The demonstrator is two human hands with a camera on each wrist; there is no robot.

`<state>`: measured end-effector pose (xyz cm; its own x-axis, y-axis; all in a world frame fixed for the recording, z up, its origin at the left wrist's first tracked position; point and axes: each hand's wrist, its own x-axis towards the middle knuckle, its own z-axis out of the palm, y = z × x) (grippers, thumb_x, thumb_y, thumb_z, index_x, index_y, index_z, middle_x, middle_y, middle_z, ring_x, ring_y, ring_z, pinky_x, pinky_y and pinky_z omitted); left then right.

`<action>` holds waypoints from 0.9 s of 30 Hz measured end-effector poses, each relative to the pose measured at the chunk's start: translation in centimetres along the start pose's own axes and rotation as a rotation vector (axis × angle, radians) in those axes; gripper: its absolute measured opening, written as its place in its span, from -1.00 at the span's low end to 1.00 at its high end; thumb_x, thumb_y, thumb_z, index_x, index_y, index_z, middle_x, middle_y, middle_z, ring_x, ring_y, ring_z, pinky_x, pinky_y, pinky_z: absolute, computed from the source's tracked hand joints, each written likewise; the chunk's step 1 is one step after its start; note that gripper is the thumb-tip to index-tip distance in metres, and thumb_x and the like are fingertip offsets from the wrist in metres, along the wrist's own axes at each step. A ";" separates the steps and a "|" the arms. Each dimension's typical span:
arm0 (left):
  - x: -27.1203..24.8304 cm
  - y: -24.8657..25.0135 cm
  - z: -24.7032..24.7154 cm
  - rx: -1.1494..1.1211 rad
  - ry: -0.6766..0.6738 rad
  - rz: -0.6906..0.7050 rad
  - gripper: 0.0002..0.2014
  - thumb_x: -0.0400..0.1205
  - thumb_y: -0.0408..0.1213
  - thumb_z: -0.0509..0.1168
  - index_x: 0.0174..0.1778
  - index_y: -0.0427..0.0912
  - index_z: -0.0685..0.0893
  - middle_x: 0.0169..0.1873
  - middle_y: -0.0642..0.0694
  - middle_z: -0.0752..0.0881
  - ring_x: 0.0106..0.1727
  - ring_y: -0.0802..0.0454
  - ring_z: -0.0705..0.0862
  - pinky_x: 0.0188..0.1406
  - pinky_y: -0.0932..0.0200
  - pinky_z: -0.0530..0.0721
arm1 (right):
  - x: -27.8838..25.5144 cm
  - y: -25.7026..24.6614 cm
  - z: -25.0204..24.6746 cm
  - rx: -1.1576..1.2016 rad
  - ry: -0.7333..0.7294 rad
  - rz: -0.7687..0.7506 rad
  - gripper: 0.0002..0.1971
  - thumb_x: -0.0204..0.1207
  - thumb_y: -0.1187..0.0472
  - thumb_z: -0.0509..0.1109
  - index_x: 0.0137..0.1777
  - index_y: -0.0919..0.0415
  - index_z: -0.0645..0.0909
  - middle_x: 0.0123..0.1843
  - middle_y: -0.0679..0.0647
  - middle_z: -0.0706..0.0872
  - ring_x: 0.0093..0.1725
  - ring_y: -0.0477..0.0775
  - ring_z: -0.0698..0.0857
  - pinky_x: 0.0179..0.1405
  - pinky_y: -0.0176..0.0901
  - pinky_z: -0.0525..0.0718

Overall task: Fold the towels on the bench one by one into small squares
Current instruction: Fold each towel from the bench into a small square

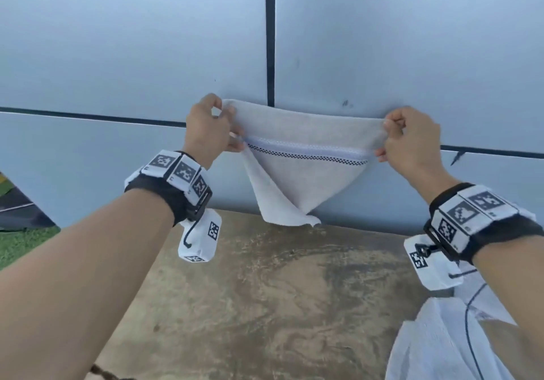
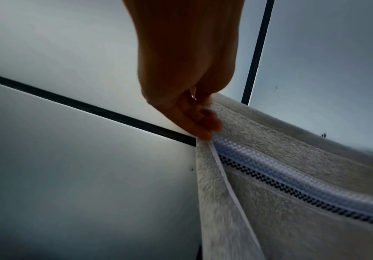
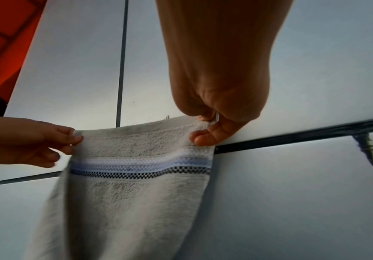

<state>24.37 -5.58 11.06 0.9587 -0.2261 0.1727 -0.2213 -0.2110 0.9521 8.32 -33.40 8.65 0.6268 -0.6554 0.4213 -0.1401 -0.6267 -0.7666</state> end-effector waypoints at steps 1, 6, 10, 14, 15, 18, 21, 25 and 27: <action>-0.1 0.4 0.3 -0.102 -0.005 -0.007 -0.88 0.79 -0.26 0.19 -0.05 -0.13 0.40 -0.22 -0.34 0.78 -0.46 -0.26 0.78 -0.40 -0.01 0.83 | 0.0 -0.5 0.0 0.036 0.023 -0.001 -0.88 0.70 0.38 0.25 -0.04 0.20 0.56 -0.24 -0.08 0.56 -0.37 0.26 0.79 -0.33 0.18 0.82; 0.2 1.6 0.7 -0.293 0.013 0.152 -0.79 0.80 -0.26 0.17 -0.15 -0.09 0.35 0.01 -0.27 0.81 -0.02 -0.23 0.85 0.02 -0.04 0.84 | 0.3 -1.8 -0.4 0.220 0.148 -0.112 -0.91 0.74 0.33 0.19 0.03 0.18 0.50 -0.16 -0.15 0.55 -0.14 0.24 0.85 -0.06 -0.01 0.84; -0.3 1.8 0.2 -0.216 -0.020 0.142 -0.81 0.80 -0.26 0.18 -0.12 -0.12 0.36 0.01 -0.28 0.82 0.04 -0.16 0.85 0.04 0.00 0.84 | 0.2 -0.9 -1.6 0.131 0.112 -0.089 -0.92 0.71 0.30 0.24 0.03 0.15 0.55 -0.06 -0.02 0.64 -0.03 0.22 0.83 0.09 0.12 0.81; -1.7 1.5 -0.6 -0.097 -0.087 0.121 -0.82 0.79 -0.23 0.22 -0.12 -0.11 0.41 0.02 -0.24 0.83 0.06 -0.05 0.85 0.14 -0.03 0.78 | -1.2 -0.2 -3.2 0.097 0.095 -0.085 -0.91 0.69 0.25 0.25 0.00 0.07 0.55 -0.03 -0.02 0.68 0.06 0.24 0.79 0.15 0.24 0.76; -2.1 1.7 -0.8 -0.077 -0.091 0.148 -0.79 0.78 -0.22 0.23 -0.16 -0.07 0.40 0.02 -0.25 0.83 0.06 -0.01 0.84 0.17 -0.07 0.74 | -1.5 -0.2 -3.7 0.096 0.102 -0.085 -0.91 0.68 0.23 0.24 0.00 0.04 0.55 -0.06 -0.11 0.67 0.08 0.21 0.78 0.18 0.25 0.74; -3.5 3.1 -1.4 -0.070 -0.100 0.226 -0.77 0.78 -0.19 0.22 -0.19 -0.03 0.39 0.06 -0.36 0.79 0.06 0.00 0.78 0.00 -0.06 0.69 | -3.1 -1.2 -5.2 0.093 0.128 -0.094 -0.90 0.70 0.21 0.21 0.02 0.01 0.53 -0.09 -0.22 0.63 0.09 0.19 0.76 0.21 0.26 0.72; -5.1 3.7 -2.1 0.038 -0.106 0.225 -0.78 0.74 -0.12 0.25 -0.19 -0.03 0.43 0.00 -0.37 0.77 0.01 -0.25 0.75 0.03 -0.21 0.73 | -5.4 -1.6 -6.6 0.059 0.047 -0.021 -0.92 0.74 0.26 0.21 0.03 0.12 0.52 0.00 0.01 0.65 0.09 0.18 0.75 0.20 0.21 0.73; -8.6 1.8 -3.8 0.237 -0.143 0.131 -0.72 0.72 -0.12 0.31 -0.14 -0.26 0.50 -0.16 -0.12 0.61 -0.16 -0.08 0.59 -0.13 -0.19 0.68 | -10.1 -1.2 -8.1 -0.129 -0.115 0.050 -0.90 0.73 0.22 0.26 0.00 0.17 0.57 -0.07 0.08 0.68 -0.03 0.21 0.68 -0.04 -0.05 0.54; -11.0 0.3 -4.7 0.288 -0.182 0.072 -0.72 0.73 -0.12 0.31 -0.19 -0.21 0.48 -0.19 -0.15 0.58 -0.19 -0.05 0.54 -0.24 -0.02 0.59 | -13.2 -1.1 -8.5 -0.173 -0.181 0.064 -0.89 0.74 0.22 0.26 0.01 0.22 0.58 -0.10 0.11 0.68 -0.10 0.17 0.61 -0.13 -0.10 0.44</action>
<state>14.59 1.35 10.68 0.8968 -0.4107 0.1643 -0.3534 -0.4419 0.8245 -6.31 -27.67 8.10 0.7373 -0.6198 0.2687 -0.3036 -0.6593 -0.6879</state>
